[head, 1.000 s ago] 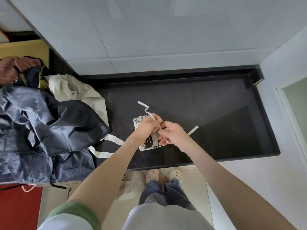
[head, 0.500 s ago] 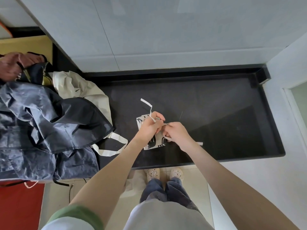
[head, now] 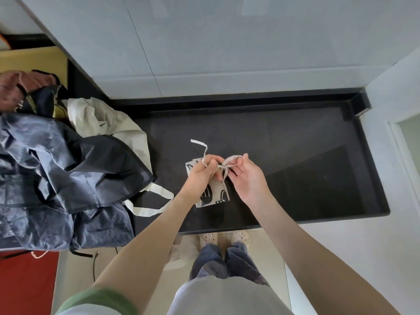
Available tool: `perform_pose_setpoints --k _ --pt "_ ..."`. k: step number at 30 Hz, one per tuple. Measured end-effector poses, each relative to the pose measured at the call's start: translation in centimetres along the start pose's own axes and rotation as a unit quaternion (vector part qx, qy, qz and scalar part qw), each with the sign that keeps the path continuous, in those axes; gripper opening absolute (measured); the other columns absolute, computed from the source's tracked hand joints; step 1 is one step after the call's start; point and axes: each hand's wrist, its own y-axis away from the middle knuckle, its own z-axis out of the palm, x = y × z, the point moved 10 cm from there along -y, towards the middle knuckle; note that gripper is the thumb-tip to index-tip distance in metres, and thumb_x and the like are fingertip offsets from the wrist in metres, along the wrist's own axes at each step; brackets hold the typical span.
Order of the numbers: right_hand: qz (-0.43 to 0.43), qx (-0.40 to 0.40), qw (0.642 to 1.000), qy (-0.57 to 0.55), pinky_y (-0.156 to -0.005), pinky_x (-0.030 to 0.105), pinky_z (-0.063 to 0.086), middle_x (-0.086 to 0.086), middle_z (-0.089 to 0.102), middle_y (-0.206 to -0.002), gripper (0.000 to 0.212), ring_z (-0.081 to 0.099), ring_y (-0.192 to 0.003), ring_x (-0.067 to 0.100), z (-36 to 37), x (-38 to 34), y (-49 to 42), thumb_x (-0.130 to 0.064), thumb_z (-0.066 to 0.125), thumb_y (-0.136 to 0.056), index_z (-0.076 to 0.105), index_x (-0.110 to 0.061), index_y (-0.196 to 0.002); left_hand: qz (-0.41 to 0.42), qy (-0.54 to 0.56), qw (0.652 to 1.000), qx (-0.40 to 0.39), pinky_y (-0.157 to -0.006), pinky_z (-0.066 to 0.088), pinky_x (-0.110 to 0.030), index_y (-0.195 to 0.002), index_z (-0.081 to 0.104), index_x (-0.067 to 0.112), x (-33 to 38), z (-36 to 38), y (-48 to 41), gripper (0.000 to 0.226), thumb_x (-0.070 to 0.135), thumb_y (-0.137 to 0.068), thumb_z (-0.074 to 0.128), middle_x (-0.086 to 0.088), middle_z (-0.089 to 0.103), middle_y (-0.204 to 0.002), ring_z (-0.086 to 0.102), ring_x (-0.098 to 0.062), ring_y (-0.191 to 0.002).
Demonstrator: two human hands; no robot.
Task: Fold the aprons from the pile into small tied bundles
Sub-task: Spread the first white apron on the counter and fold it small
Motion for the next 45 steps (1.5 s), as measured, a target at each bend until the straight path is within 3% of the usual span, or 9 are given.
perform_pose_setpoints --k 5,9,15,24,32,35,38,42,45 --pt "-0.011 0.024 0.996 -0.087 -0.045 0.022 0.029 -0.001 0.031 -0.045 0.047 0.027 -0.039 0.011 -1.7 -1.4 -0.3 -0.034 0.038 -0.103 0.039 -0.013 -0.061 0.019 0.128 0.985 0.111 -0.09 0.052 -0.028 -0.11 0.059 0.007 -0.2 -2.1 0.0 0.026 0.012 -0.104 0.034 -0.006 0.068 -0.092 0.067 -0.014 -0.087" --pt "-0.051 0.017 0.972 0.229 -0.045 0.022 0.028 0.005 0.054 -0.059 0.021 0.038 -0.042 0.01 -1.4 -3.3 -0.4 -0.025 0.057 -0.094 0.05 -0.009 -0.082 -0.026 0.292 0.946 0.138 -0.084 0.056 -0.029 -0.112 0.058 0.005 -0.8 -2.5 0.1 0.023 0.008 -0.102 0.038 -0.009 0.068 -0.082 0.068 -0.02 -0.08" --pt "-0.095 -0.074 0.579 0.806 -0.076 0.033 0.046 -0.007 0.065 -0.081 0.029 0.061 -0.083 0.017 -1.6 -1.5 -0.4 -0.048 0.043 -0.098 0.058 -0.023 -0.092 -0.113 0.341 0.919 0.161 -0.043 0.02 -0.022 -0.109 0.06 0.008 -2.7 -4.0 -0.2 0.037 0.006 -0.104 0.024 0.004 0.028 -0.048 0.021 -0.008 -0.039" --pt "-0.114 -0.039 0.528 0.841 -0.066 0.03 0.039 -0.006 0.058 -0.073 0.034 0.058 -0.076 0.019 -3.2 -2.7 -0.1 -0.045 0.034 -0.102 0.049 -0.02 -0.085 -0.15 0.258 0.944 0.144 -0.037 0.017 -0.016 -0.093 0.064 0.009 -3.4 -3.9 -0.2 0.04 0.011 -0.106 0.026 0.007 0.022 -0.043 0.016 -0.007 -0.034" --pt "-0.111 0.045 0.566 0.815 -0.053 0.028 0.03 -0.007 0.046 -0.061 0.026 0.05 -0.064 0.018 -5.3 -4.1 0.1 -0.043 0.04 -0.1 0.041 -0.02 -0.088 -0.16 0.259 0.934 0.188 -0.037 0.016 -0.018 -0.092 0.063 0.009 -3.9 -4.5 -0.2 0.04 0.011 -0.106 0.026 0.005 0.022 -0.045 0.015 -0.008 -0.035" --pt "-0.134 0.061 0.576 0.804 -0.072 0.03 0.045 -0.008 0.057 -0.098 0.03 0.056 -0.093 0.018 -4.8 -4.9 0.5 -0.043 0.054 -0.094 0.045 -0.024 -0.115 -0.154 0.214 0.946 0.186 -0.037 0.016 -0.018 -0.098 0.064 0.009 -3.7 -4.5 -0.3 0.039 0.012 -0.105 0.025 0.006 0.024 -0.044 0.016 -0.008 -0.035" --pt "-0.218 0.059 0.51 0.83 -0.104 0.047 0.037 0.005 0.042 -0.143 0.077 0.041 -0.13 0.028 -1.9 -4.7 1.5 -0.046 0.07 -0.081 0.034 -0.025 -0.145 -0.142 0.171 0.96 0.172 -0.037 0.016 -0.019 -0.103 0.063 0.01 -3.5 -4.2 -0.3 0.037 0.013 -0.105 0.027 0.006 0.025 -0.044 0.016 -0.008 -0.036" --pt "-0.308 -0.045 0.457 0.833 -0.11 0.049 0.028 0.009 0.052 -0.138 0.035 0.044 -0.132 0.03 2.8 -1.3 2.4 -0.028 0.076 -0.079 0.066 -0.018 -0.111 -0.123 0.157 0.967 0.16 -0.042 0.015 -0.026 -0.085 0.061 0.011 -2.6 -3.9 -0.2 0.038 0.009 -0.103 0.028 -0.002 0.031 -0.046 0.019 -0.014 -0.039" --pt "-0.266 -0.087 0.582 0.763 -0.096 0.035 0.038 0.004 0.059 -0.11 0.01 0.057 -0.105 0.022 3.0 -0.8 2.2 -0.015 0.056 -0.095 0.063 -0.01 -0.098 -0.105 0.166 0.972 0.13 -0.043 0.026 -0.023 -0.068 0.051 0.008 -1.9 -3.3 0.4 0.042 0.008 -0.101 0.026 -0.001 0.033 -0.043 0.024 -0.014 -0.04"
